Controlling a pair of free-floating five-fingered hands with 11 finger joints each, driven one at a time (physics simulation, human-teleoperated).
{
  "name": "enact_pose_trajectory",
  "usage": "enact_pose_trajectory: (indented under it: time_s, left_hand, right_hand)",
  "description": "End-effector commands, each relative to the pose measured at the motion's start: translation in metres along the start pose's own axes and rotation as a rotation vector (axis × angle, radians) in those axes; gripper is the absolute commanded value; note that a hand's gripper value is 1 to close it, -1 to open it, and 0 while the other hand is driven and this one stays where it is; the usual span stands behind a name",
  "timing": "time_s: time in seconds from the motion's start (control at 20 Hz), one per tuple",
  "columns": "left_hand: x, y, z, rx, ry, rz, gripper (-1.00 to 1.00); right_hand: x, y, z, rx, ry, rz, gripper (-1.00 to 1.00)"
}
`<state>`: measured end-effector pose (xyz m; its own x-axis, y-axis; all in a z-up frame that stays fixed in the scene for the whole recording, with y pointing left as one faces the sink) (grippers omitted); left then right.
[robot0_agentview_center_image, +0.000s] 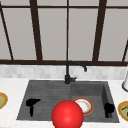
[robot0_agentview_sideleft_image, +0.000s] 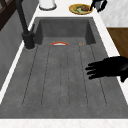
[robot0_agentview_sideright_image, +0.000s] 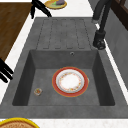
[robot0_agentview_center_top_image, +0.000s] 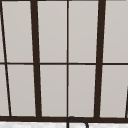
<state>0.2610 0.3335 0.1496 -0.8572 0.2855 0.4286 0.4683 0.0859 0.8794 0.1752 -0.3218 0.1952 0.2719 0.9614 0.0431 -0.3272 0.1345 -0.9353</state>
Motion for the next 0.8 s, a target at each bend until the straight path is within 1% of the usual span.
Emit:
enact_pose_trajectory:
  time_s: [0.0, 0.05, 0.2, 0.35, 0.45, 0.6, 0.75]
  left_hand:
    - [-0.007, 0.018, 0.023, -0.046, 0.023, 0.005, -1.00]
    - [-0.010, 0.022, 0.029, -0.044, 0.024, 0.011, -1.00]
    - [-0.018, 0.034, 0.050, -0.039, 0.022, 0.011, -1.00]
    - [-0.024, 0.042, 0.075, -0.027, 0.015, 0.008, -1.00]
    - [-0.027, 0.047, 0.091, -0.024, 0.013, 0.007, -1.00]
    - [-0.032, 0.055, 0.115, -0.031, 0.017, 0.009, -1.00]
    - [-0.037, 0.062, 0.140, -0.031, 0.017, 0.009, -1.00]
  right_hand:
    - [0.000, 0.000, 0.000, 0.000, 0.000, 0.000, 0.00]
    - [0.000, 0.000, 0.000, 0.000, 0.000, 0.000, 0.00]
    - [0.000, 0.000, 0.000, 0.000, 0.000, -0.001, 0.00]
    - [0.000, 0.000, 0.000, 0.000, 0.000, -0.001, 0.00]
    - [0.000, 0.000, 0.000, -0.001, 0.000, -0.001, 0.00]
    - [0.000, 0.000, 0.000, -0.001, 0.000, -0.001, 0.00]
    - [0.000, 0.000, 0.000, -0.001, 0.000, -0.001, 0.00]
